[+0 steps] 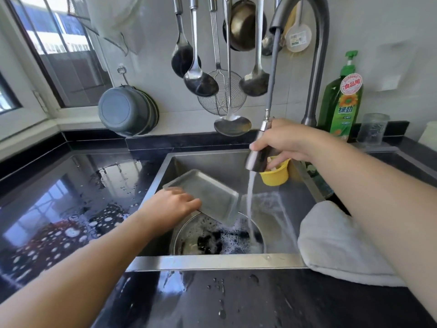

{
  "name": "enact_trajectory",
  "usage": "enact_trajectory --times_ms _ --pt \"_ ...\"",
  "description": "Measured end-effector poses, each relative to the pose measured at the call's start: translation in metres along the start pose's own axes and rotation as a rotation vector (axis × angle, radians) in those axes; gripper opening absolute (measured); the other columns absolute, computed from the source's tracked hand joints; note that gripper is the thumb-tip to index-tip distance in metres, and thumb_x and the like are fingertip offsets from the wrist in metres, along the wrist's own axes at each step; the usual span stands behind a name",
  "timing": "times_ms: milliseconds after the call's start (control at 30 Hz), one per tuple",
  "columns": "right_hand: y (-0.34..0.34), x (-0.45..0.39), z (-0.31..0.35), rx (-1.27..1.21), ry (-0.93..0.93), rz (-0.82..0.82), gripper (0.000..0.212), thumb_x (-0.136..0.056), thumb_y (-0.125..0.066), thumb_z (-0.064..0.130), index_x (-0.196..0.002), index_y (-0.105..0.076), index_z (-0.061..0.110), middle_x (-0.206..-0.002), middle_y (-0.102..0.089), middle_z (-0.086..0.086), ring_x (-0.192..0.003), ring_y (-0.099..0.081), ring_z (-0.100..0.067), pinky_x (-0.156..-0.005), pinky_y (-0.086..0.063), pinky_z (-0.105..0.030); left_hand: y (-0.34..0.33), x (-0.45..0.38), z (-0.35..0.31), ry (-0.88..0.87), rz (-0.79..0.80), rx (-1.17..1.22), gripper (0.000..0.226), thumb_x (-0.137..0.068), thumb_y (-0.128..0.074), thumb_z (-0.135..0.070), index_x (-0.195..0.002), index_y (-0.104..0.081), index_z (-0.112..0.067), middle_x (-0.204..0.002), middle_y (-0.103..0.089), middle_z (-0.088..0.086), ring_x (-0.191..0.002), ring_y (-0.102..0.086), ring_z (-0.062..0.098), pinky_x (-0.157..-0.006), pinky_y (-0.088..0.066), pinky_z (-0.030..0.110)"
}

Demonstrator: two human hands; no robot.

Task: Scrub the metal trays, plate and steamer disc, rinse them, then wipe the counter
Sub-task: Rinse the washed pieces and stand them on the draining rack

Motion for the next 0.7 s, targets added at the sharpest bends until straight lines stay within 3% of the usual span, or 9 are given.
enact_trajectory --times_ms 167,267,367,467,600,700 --pt "-0.036 0.0 0.023 -0.197 0.055 0.12 0.032 -0.093 -0.068 0.002 -0.122 -0.056 0.002 -0.108 -0.074 -0.022 -0.095 -0.075 -0.034 -0.075 -0.063 -0.053 -0.01 0.011 0.007 -0.1 -0.146 -0.124 0.017 -0.089 -0.065 -0.004 -0.099 -0.058 -0.015 -0.084 -0.068 0.006 -0.075 -0.066 0.03 -0.076 -0.059 0.042" --pt "-0.048 -0.004 0.032 -0.296 0.084 0.122 0.024 -0.092 -0.069 0.001 -0.113 -0.058 0.005 -0.114 -0.071 -0.024 -0.096 -0.074 -0.035 -0.075 -0.062 -0.055 -0.012 0.009 0.003 -0.138 -0.195 -0.174 0.01 -0.094 -0.057 -0.002 -0.095 -0.054 -0.011 -0.081 -0.064 0.009 -0.075 -0.065 0.031 -0.075 -0.059 0.042" --pt "-0.055 -0.009 0.037 -0.354 0.11 0.082 0.017 -0.091 -0.07 0.0 -0.097 -0.058 0.011 -0.116 -0.07 -0.023 -0.099 -0.074 -0.035 -0.076 -0.062 -0.057 -0.015 0.006 0.006 -0.107 -0.177 -0.19 0.017 -0.096 -0.046 -0.004 -0.097 -0.063 -0.006 -0.086 -0.07 0.015 -0.081 -0.072 0.033 -0.077 -0.063 0.043" --pt "-0.058 -0.017 0.038 -0.397 0.114 0.048 0.017 -0.09 -0.071 0.0 -0.093 -0.058 0.011 -0.113 -0.071 -0.024 -0.098 -0.074 -0.036 -0.07 -0.063 -0.054 -0.019 0.002 0.003 -0.123 -0.126 -0.184 0.026 -0.096 -0.04 -0.006 -0.099 -0.067 -0.007 -0.096 -0.071 0.017 -0.094 -0.073 0.035 -0.09 -0.062 0.046" --pt "-0.061 -0.032 0.037 -0.418 0.12 -0.001 0.016 -0.087 -0.073 0.0 -0.097 -0.062 0.006 -0.11 -0.072 -0.024 -0.094 -0.074 -0.036 -0.066 -0.063 -0.052 -0.019 -0.004 -0.004 -0.198 -0.117 -0.152 0.016 -0.094 -0.051 0.0 -0.099 -0.054 -0.015 -0.1 -0.065 0.013 -0.096 -0.068 0.033 -0.102 -0.055 0.045" --pt "-0.06 -0.043 0.033 -0.428 0.121 -0.049 0.024 -0.085 -0.075 0.0 -0.106 -0.063 0.003 -0.109 -0.072 -0.021 -0.095 -0.073 -0.034 -0.06 -0.062 -0.048 -0.02 -0.004 -0.006 -0.228 -0.136 -0.138 0.014 -0.104 -0.041 -0.005 -0.103 -0.052 -0.014 -0.101 -0.067 0.017 -0.105 -0.067 0.035 -0.099 -0.056 0.046"
Point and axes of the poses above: each hand's wrist, its own x-axis away from the middle knuckle, its own y-axis out of the back of the hand, z = x × y, the point moved 9 cm from there along -x, towards the middle knuckle
